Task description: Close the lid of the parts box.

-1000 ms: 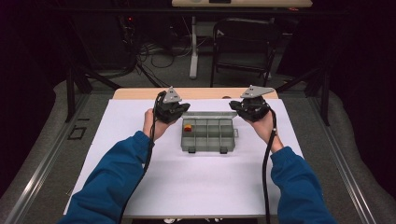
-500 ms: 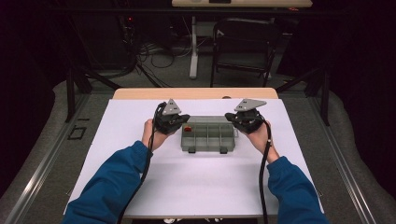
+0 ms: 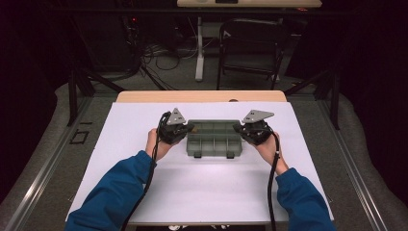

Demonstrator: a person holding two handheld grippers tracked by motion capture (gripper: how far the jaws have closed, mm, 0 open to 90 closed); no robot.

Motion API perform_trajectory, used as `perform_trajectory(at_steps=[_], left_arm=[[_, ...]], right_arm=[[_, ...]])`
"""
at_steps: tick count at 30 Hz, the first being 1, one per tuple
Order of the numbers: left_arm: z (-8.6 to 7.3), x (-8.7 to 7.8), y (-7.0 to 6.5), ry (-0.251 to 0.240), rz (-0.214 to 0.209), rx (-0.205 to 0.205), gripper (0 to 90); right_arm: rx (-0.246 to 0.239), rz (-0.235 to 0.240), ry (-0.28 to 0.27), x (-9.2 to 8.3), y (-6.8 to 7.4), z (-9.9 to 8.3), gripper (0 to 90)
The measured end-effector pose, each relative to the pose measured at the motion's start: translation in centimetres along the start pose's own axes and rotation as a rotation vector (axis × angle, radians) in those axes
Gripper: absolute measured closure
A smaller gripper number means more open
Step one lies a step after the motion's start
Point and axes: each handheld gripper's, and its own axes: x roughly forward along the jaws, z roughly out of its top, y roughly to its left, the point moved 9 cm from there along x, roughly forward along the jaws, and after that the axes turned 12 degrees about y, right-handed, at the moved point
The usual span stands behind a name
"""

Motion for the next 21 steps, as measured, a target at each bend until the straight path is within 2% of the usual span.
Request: perform_trajectory(at_steps=[21], left_arm=[[-1.9,1.6,-0.4,0.048,-0.011,-0.001,89.8]], right_arm=[[0.004,0.014,0.053,1.3,0.5,-1.6,89.9]])
